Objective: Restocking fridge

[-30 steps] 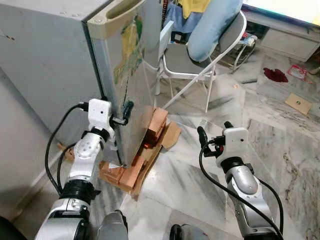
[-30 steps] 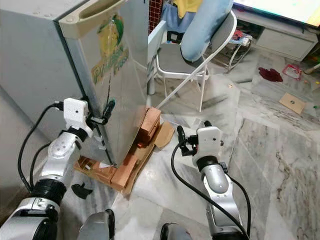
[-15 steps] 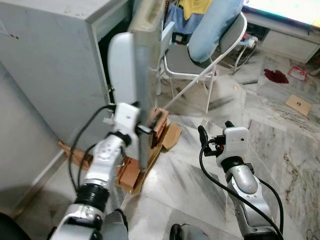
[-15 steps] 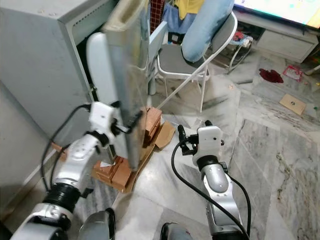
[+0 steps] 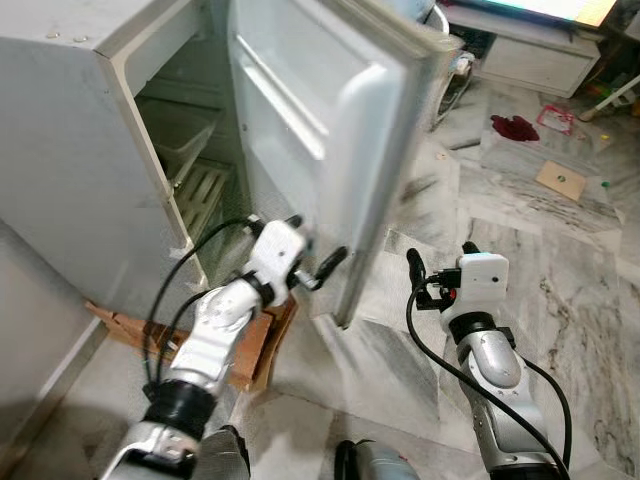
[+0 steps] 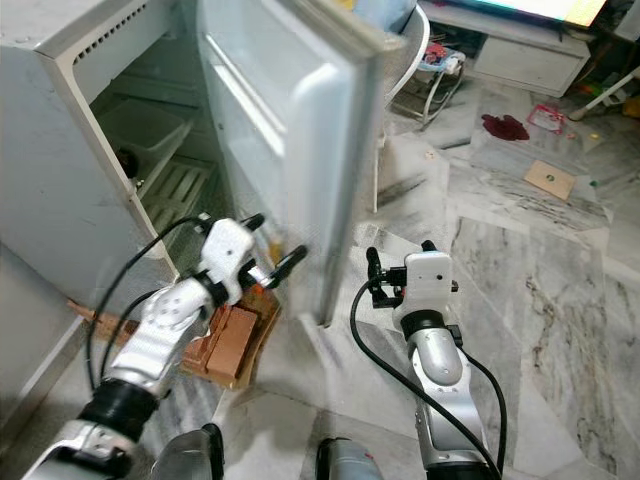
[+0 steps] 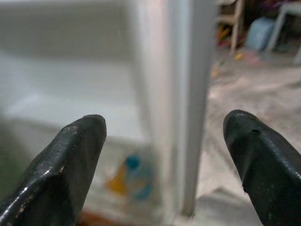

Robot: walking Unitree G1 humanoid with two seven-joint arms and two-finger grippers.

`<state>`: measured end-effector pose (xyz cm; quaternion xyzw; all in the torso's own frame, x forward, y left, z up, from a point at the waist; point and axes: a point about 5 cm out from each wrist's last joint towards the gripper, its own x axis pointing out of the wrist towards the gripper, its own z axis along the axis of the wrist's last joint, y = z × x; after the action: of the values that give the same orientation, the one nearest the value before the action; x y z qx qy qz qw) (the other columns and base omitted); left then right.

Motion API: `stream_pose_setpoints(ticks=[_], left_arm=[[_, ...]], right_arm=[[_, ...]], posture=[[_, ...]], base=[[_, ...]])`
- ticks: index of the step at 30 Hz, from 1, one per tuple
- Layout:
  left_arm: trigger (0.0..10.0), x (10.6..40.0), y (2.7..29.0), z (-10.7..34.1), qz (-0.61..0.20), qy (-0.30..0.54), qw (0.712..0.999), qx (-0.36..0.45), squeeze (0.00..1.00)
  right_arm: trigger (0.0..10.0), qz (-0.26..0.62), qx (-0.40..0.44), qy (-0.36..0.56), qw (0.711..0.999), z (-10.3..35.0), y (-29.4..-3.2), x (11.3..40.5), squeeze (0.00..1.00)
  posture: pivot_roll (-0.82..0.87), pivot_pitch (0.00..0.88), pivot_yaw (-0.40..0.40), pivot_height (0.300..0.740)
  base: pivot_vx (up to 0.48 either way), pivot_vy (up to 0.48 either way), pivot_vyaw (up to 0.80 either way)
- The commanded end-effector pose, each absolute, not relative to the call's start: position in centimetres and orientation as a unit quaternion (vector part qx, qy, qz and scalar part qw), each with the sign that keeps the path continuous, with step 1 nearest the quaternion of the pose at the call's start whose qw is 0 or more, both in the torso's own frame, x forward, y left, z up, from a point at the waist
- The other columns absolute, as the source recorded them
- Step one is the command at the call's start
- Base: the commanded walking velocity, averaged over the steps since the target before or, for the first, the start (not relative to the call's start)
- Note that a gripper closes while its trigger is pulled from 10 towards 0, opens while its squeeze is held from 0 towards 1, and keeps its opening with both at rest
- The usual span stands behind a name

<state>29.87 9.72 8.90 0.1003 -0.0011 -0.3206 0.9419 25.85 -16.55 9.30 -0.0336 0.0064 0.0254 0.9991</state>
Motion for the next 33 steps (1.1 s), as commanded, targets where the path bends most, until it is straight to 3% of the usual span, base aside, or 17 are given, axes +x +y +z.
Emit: stream_pose_setpoints(ticks=[1,5,10,18,33], left_arm=[[10.0,29.8,10.1,9.1,-0.305,-0.008,0.947,0.098,0.0],[10.0,29.0,12.6,8.2,-0.255,0.012,0.963,0.082,0.0],[10.0,28.7,13.5,7.7,-0.24,0.022,0.966,0.097,0.0],[10.0,29.3,12.7,8.4,-0.248,0.008,0.963,0.104,0.0],[10.0,30.1,11.5,8.7,-0.253,0.001,0.961,0.11,0.0]], right_arm=[[10.0,0.019,-0.035,0.012,0.999,9.1,-16.7,25.8,0.0],[10.0,0.016,-0.033,0.019,0.999,8.7,-16.7,25.6,0.0],[10.0,0.024,-0.032,0.016,0.999,8.8,-16.6,25.8,0.0],[10.0,0.031,-0.033,0.004,0.999,9.4,-16.2,26.6,0.0],[10.0,0.039,-0.038,0.0,0.999,9.4,-15.9,26.7,0.0]], posture=[[0.02,0.099,-0.052,0.74],[0.02,0.092,-0.055,0.74],[0.02,0.088,-0.056,0.74],[0.02,0.08,-0.058,0.74],[0.01,0.077,-0.057,0.74]], base=[[0.0,-0.469,0.0],[0.063,-0.437,-0.8],[0.287,-0.38,-0.71],[0.4,-0.259,0.0],[0.472,0.0,0.0]])
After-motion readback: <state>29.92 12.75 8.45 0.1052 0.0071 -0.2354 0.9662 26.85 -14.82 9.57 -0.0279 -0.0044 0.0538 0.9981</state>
